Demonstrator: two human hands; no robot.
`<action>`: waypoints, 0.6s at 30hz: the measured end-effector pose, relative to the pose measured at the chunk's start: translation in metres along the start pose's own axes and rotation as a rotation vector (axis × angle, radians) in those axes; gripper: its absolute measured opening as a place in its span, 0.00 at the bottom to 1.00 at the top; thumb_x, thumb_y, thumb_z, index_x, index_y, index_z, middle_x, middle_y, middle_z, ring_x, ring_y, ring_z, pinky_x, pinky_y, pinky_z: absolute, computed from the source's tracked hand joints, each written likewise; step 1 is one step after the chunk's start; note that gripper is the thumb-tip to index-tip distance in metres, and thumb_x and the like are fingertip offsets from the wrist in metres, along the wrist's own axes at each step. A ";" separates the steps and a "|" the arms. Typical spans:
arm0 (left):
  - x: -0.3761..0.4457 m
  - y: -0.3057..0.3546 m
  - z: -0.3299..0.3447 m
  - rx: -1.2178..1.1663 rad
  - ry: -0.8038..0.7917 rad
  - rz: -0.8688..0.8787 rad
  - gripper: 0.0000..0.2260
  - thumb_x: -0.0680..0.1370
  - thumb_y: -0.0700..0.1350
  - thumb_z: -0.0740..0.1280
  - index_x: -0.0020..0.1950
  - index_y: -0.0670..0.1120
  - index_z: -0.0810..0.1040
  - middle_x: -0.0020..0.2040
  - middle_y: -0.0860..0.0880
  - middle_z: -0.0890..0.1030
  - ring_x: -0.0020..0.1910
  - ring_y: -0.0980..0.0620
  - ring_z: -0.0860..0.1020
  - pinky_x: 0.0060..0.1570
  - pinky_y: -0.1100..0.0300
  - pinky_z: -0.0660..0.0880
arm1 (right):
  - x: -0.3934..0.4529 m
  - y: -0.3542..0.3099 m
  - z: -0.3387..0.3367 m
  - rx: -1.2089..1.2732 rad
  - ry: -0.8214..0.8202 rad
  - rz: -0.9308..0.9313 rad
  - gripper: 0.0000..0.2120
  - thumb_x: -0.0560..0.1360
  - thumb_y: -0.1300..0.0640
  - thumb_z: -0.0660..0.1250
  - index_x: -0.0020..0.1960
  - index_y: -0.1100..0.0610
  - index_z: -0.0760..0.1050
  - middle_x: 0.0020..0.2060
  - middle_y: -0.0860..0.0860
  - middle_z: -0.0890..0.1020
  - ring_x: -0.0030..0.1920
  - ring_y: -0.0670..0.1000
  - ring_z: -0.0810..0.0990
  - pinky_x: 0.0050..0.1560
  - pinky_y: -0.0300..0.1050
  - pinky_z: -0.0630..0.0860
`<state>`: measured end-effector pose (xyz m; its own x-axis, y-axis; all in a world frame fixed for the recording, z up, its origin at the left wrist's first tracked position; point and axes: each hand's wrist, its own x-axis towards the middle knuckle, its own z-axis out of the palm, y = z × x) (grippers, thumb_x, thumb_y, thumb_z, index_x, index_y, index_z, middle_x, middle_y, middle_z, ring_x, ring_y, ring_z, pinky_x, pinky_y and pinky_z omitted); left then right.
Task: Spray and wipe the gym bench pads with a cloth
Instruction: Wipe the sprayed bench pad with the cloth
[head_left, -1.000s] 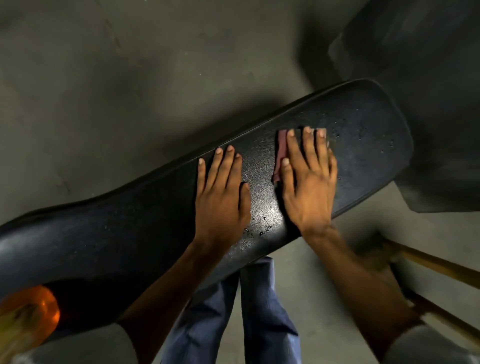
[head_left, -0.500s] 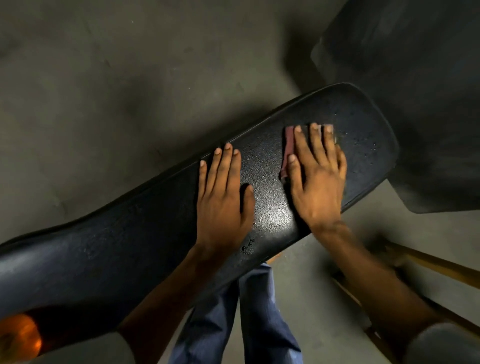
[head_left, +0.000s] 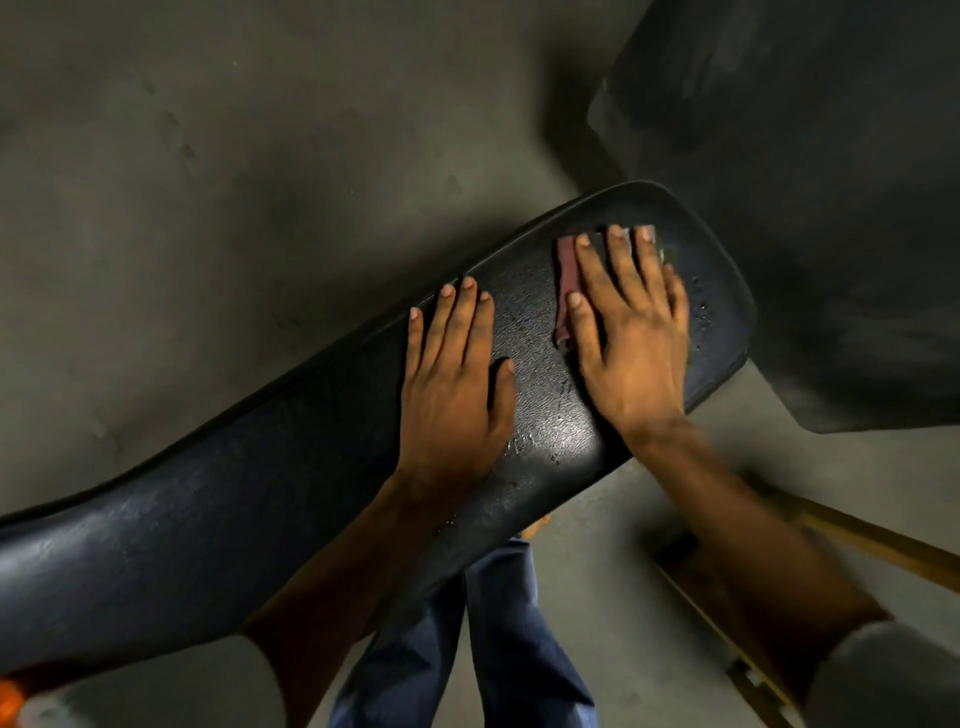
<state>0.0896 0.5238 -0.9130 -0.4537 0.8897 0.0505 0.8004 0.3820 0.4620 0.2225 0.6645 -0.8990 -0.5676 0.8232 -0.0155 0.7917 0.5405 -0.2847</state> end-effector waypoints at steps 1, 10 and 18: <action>0.003 0.003 0.003 0.002 -0.004 0.005 0.27 0.84 0.47 0.63 0.83 0.38 0.66 0.85 0.40 0.64 0.86 0.42 0.59 0.85 0.37 0.53 | -0.009 -0.001 -0.001 -0.003 -0.002 0.012 0.27 0.90 0.45 0.51 0.88 0.47 0.59 0.88 0.52 0.60 0.89 0.56 0.51 0.86 0.62 0.53; 0.027 0.020 0.017 -0.007 0.010 -0.014 0.26 0.86 0.47 0.59 0.82 0.38 0.67 0.84 0.40 0.66 0.85 0.42 0.61 0.85 0.38 0.52 | 0.036 -0.007 0.008 -0.010 -0.046 -0.228 0.25 0.89 0.46 0.55 0.86 0.47 0.64 0.86 0.52 0.65 0.88 0.56 0.57 0.85 0.61 0.56; 0.045 0.027 0.020 -0.028 -0.013 0.021 0.26 0.85 0.46 0.61 0.82 0.39 0.67 0.85 0.41 0.65 0.86 0.43 0.60 0.85 0.38 0.52 | 0.024 0.041 -0.013 -0.002 0.010 0.104 0.27 0.89 0.45 0.54 0.87 0.46 0.61 0.87 0.51 0.61 0.89 0.55 0.54 0.84 0.61 0.58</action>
<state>0.0985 0.5788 -0.9161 -0.4318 0.9007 0.0485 0.7981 0.3564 0.4858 0.2442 0.7091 -0.8991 -0.4804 0.8763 -0.0356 0.8464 0.4526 -0.2805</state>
